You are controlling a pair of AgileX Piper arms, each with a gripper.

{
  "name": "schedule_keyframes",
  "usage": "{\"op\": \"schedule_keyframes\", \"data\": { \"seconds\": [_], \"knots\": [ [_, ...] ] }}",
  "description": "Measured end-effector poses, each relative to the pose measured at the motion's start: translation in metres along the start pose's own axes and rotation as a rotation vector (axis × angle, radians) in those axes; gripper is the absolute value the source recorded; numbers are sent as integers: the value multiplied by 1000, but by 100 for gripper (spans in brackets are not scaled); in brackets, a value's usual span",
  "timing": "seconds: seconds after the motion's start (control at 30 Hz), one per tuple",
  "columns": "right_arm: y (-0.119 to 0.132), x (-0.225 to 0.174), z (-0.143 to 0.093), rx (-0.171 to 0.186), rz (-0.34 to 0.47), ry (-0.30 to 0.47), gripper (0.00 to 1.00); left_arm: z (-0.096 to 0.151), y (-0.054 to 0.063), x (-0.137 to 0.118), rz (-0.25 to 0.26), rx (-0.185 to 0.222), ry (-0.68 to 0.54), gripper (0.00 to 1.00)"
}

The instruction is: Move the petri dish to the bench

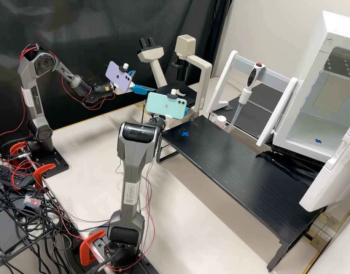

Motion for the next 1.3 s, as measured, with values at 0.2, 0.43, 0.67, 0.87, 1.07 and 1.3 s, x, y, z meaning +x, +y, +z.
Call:
{"op": "schedule_keyframes", "data": {
  "seconds": [0.2,0.43,0.67,0.87,1.07,1.3],
  "knots": [
    [5,-37,23,-7,38,-4,0,0,0,0,0,0,0,100],
    [8,-70,45,-15,39,-6,0,0,0,0,0,0,0,100],
    [11,-89,66,5,70,-36,0,0,0,0,0,0,0,100],
    [12,-98,75,18,89,-28,0,0,0,0,0,0,0,100],
    [13,-97,77,16,90,-20,0,0,0,0,0,0,0,100],
    [12,-96,79,17,89,-20,0,0,0,0,0,0,0,100]
  ]
}}
